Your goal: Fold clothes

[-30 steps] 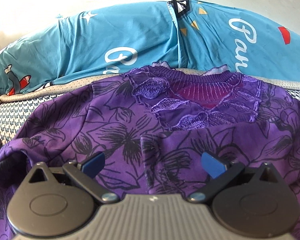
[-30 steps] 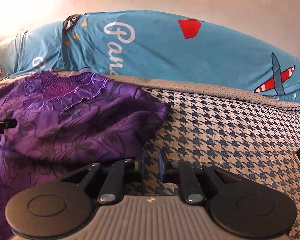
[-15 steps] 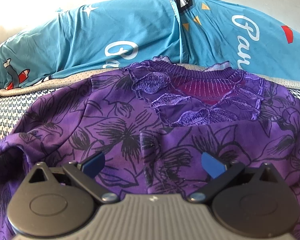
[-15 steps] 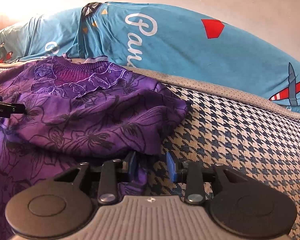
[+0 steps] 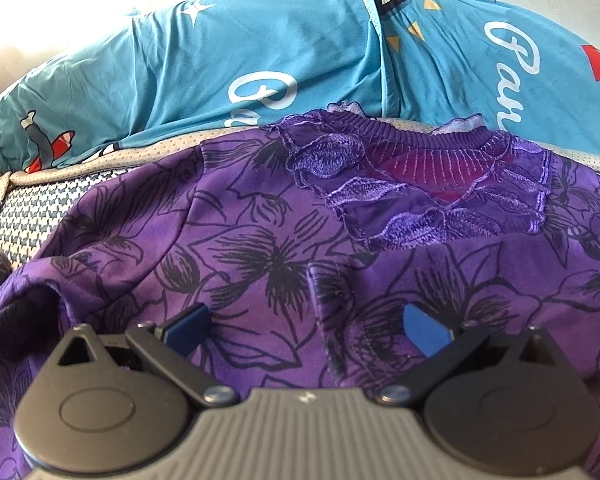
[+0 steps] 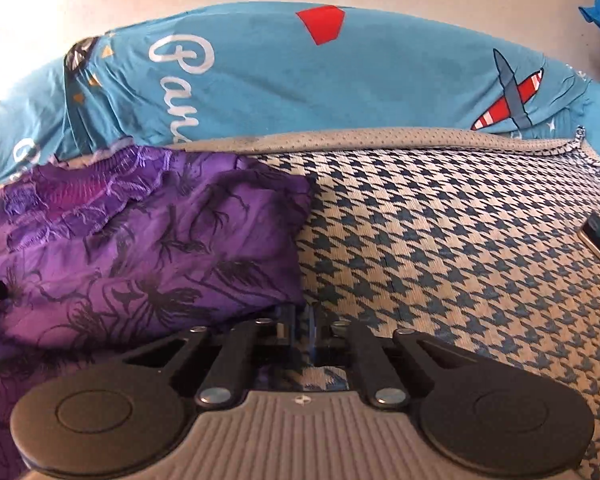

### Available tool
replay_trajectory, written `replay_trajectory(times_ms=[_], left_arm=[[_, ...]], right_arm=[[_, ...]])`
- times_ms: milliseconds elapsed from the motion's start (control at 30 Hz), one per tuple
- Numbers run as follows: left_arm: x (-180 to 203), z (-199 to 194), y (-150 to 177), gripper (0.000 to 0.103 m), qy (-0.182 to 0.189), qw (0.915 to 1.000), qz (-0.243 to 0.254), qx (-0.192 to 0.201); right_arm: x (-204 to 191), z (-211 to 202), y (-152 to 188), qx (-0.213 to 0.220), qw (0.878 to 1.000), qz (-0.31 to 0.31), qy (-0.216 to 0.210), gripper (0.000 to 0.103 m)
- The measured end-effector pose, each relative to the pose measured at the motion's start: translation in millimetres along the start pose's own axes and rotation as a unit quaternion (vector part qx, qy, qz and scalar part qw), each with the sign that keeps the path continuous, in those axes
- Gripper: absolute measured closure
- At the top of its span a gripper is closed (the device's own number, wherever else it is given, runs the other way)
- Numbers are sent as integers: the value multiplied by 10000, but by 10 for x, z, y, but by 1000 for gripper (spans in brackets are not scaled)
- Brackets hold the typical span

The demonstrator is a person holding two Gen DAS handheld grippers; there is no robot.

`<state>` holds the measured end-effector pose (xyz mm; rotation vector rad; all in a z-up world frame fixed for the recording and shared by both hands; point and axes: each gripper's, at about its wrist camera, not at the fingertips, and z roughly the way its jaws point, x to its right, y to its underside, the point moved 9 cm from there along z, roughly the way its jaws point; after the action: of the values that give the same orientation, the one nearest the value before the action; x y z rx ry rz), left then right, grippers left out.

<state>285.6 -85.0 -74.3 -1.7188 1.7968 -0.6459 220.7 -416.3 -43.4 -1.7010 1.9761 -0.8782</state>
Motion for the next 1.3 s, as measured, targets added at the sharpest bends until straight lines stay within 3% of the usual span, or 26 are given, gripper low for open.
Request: replay_trajectory(times_ms=[100, 267, 367, 533, 800, 1033, 1300], left_arm=[[-94, -10, -20, 0, -133, 9998, -157, -8], [-349, -59, -74, 0, -670, 9970, -393, 11], [-438, -107, -84, 0, -622, 9963, -598, -40], [-522, -177, -88, 0, -759, 9959, -490, -63], [-708, -285, -76, 0, -638, 9958, -652, -54], [-897, -338, 2, 0, -481, 9957, -777, -182], [-1261, -403, 75, 0, -622, 9935, -935, -186]], right_arm=[[128, 48, 72, -226, 9994, 204, 172, 103], [67, -270, -100, 408, 9991, 95, -7, 102], [-107, -375, -152, 594, 9977, 120, -305, 101], [-541, -540, -210, 814, 9928, -138, -872, 98], [-1434, -633, -121, 715, 9771, -510, -1938, 95], [-1963, -515, 9, 450, 9696, -561, -2339, 91], [-2320, -416, 124, 302, 9654, -880, -2435, 90]])
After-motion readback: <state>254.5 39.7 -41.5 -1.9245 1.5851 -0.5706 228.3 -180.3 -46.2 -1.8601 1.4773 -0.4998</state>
